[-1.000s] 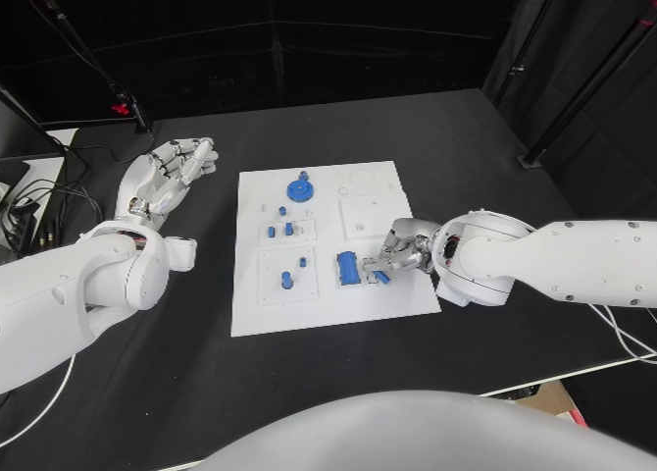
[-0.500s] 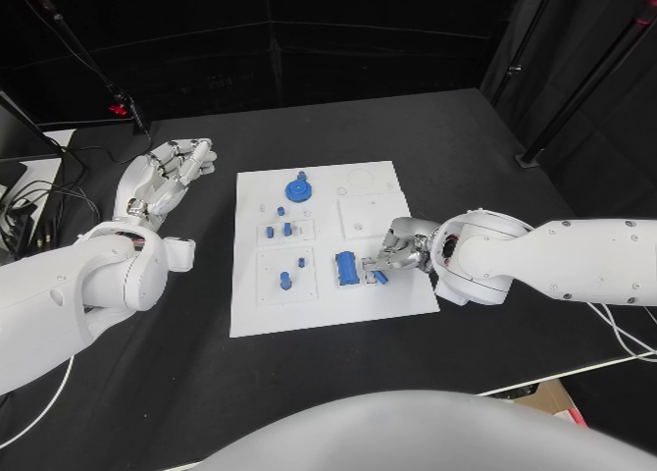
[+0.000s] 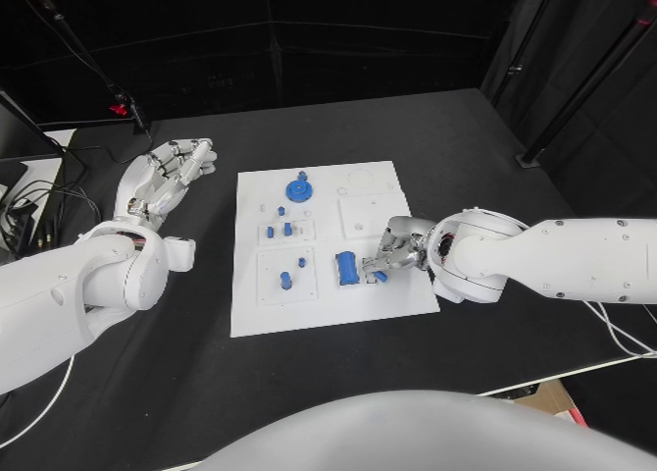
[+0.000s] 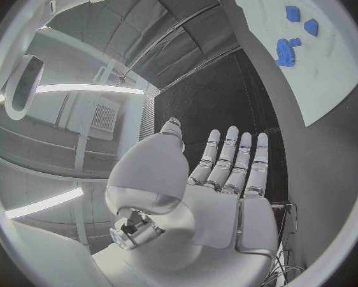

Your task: Assemble the parts on the task board

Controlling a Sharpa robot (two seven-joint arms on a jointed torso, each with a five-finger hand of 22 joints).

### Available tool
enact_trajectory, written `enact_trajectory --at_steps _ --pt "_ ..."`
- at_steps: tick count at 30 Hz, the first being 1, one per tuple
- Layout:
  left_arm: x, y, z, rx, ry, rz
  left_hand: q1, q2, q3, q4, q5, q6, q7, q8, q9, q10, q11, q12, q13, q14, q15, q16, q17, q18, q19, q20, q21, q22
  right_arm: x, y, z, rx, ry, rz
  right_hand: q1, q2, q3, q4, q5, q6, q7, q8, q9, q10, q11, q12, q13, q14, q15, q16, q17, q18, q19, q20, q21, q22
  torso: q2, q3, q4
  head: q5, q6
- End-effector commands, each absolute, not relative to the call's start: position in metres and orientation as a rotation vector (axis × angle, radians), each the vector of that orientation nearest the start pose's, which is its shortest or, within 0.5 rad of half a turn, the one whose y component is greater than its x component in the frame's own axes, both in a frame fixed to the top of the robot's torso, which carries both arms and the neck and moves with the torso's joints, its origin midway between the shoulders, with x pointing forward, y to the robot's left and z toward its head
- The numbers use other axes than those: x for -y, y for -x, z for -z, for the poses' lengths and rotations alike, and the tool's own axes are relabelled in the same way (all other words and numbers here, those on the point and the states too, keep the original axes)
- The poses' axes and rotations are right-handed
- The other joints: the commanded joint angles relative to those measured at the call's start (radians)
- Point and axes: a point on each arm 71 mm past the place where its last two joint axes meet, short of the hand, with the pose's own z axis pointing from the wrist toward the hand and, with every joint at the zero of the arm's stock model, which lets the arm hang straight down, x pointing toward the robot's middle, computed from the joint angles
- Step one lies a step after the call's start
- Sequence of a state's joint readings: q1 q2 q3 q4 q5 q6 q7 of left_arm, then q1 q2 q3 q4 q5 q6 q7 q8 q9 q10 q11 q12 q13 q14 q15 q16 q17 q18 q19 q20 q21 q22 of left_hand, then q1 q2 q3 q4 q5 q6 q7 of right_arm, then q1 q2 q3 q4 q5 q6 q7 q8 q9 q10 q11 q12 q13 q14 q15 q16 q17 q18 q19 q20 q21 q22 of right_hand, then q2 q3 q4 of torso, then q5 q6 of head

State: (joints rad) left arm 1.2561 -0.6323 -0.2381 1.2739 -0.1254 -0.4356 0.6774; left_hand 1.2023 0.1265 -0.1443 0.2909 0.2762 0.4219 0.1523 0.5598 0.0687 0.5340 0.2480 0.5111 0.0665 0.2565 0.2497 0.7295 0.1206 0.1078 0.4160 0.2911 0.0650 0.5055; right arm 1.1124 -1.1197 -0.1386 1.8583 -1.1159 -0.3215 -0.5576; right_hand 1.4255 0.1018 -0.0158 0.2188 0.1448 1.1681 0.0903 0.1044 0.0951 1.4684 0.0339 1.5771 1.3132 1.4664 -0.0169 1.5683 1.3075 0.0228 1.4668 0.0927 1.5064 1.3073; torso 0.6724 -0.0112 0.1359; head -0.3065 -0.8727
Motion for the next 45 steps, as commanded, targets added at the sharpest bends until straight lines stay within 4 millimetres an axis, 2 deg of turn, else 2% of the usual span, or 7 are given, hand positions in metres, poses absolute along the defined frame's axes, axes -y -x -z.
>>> enact_trajectory --at_steps 1,12,19,25,31,39,45 --pt "-0.179 -0.5168 0.2069 -1.298 0.73 1.454 0.002 0.01 -0.007 0.0 0.006 -0.007 0.136 0.004 -0.001 -0.005 0.0 0.005 -0.001 0.003 -0.003 0.006 -0.001 -0.01 -0.005 0.0 0.005 -0.001 0.2606 -0.384 0.2473 -2.102 -0.453 -0.396 0.011 0.006 0.002 0.002 -0.001 0.008 0.001 0.002 -0.002 0.102 -0.006 -0.006 0.258 0.104 -0.007 0.002 0.263 -0.007 0.074 -0.006 0.005 0.242 0.0 -0.0003 0.0004 0.002 0.0" --pt "-0.1794 -0.5167 0.2069 -1.299 0.731 1.453 0.003 0.011 -0.007 0.0 0.006 -0.008 0.136 0.004 -0.001 -0.005 0.0 0.005 -0.001 0.003 -0.003 0.007 -0.002 -0.01 -0.005 0.0 0.005 -0.001 0.2585 -0.3847 0.2481 -2.111 -0.442 -0.391 -0.024 -0.003 -0.019 0.047 -0.015 0.023 0.003 -0.001 0.0 0.102 -0.006 -0.006 0.258 0.104 -0.007 0.002 0.263 -0.006 0.073 -0.007 0.003 0.241 0.0 0.0003 0.0001 0.007 0.0" --pt "-0.1797 -0.5168 0.207 -1.3 0.732 1.452 0.003 0.011 -0.007 0.0 0.006 -0.008 0.136 0.004 -0.001 -0.005 0.0 0.005 -0.001 0.003 -0.003 0.007 -0.002 -0.01 -0.005 0.0 0.005 -0.001 0.2577 -0.3851 0.249 -2.12 -0.438 -0.385 -0.034 0.012 -0.021 0.068 0.001 0.032 0.0 -0.002 0.001 0.102 -0.008 -0.006 0.258 0.104 -0.009 0.002 0.263 -0.007 0.074 -0.009 0.005 0.242 0.0 -0.0002 -0.0007 0.006 0.0" --pt "-0.1792 -0.5168 0.207 -1.3 0.732 1.453 0.004 0.012 -0.007 0.0 0.007 -0.008 0.136 0.004 -0.001 -0.006 0.001 0.005 -0.001 0.003 -0.003 0.007 -0.002 -0.01 -0.005 0.0 0.005 -0.001 0.2573 -0.3853 0.2494 -2.123 -0.434 -0.38 -0.047 0.026 -0.025 0.073 0.034 0.038 -0.001 -0.005 0.002 0.102 -0.009 -0.006 0.258 0.104 -0.01 0.002 0.263 -0.007 0.074 -0.01 0.005 0.242 0.001 -0.0005 -0.0007 0.005 0.0" --pt "-0.1789 -0.5168 0.2071 -1.301 0.732 1.453 0.004 0.012 -0.007 0.0 0.007 -0.008 0.136 0.004 -0.001 -0.006 0.001 0.005 -0.001 0.003 -0.003 0.007 -0.002 -0.01 -0.005 0.0 0.005 -0.001 0.257 -0.3855 0.2496 -2.125 -0.432 -0.375 -0.079 0.028 -0.051 0.073 0.075 0.04 0.0 -0.013 0.002 0.102 -0.009 -0.006 0.258 0.104 -0.01 0.002 0.263 -0.006 0.072 -0.011 0.001 0.241 0.0 -0.0002 -0.0004 0.005 0.0" --pt "-0.1787 -0.5168 0.2071 -1.302 0.732 1.454 0.004 0.012 -0.007 0.0 0.007 -0.008 0.136 0.004 -0.001 -0.006 0.001 0.005 -0.001 0.003 -0.003 0.007 -0.002 -0.01 -0.005 0.0 0.005 -0.001 0.2562 -0.3853 0.2496 -2.127 -0.429 -0.376 -0.104 0.034 -0.069 0.074 0.083 0.044 0.0 -0.016 0.004 0.102 -0.009 -0.006 0.258 0.104 -0.011 0.002 0.263 -0.006 0.072 -0.011 0.001 0.24 0.0 -0.0004 -0.0007 0.005 0.0" --pt "-0.1787 -0.5169 0.2071 -1.302 0.732 1.453 0.004 0.012 -0.007 0.0 0.007 -0.008 0.136 0.004 -0.001 -0.006 0.001 0.005 -0.001 0.003 -0.003 0.007 -0.002 -0.01 -0.005 0.0 0.005 -0.001 0.2559 -0.3845 0.2493 -2.13 -0.426 -0.379 -0.136 0.034 -0.097 0.074 0.068 0.049 -0.001 -0.018 0.005 0.102 -0.009 -0.006 0.258 0.104 -0.011 0.002 0.263 -0.005 0.071 -0.011 -0.001 0.24 0.0 -0.0002 -0.0009 0.005 0.0"
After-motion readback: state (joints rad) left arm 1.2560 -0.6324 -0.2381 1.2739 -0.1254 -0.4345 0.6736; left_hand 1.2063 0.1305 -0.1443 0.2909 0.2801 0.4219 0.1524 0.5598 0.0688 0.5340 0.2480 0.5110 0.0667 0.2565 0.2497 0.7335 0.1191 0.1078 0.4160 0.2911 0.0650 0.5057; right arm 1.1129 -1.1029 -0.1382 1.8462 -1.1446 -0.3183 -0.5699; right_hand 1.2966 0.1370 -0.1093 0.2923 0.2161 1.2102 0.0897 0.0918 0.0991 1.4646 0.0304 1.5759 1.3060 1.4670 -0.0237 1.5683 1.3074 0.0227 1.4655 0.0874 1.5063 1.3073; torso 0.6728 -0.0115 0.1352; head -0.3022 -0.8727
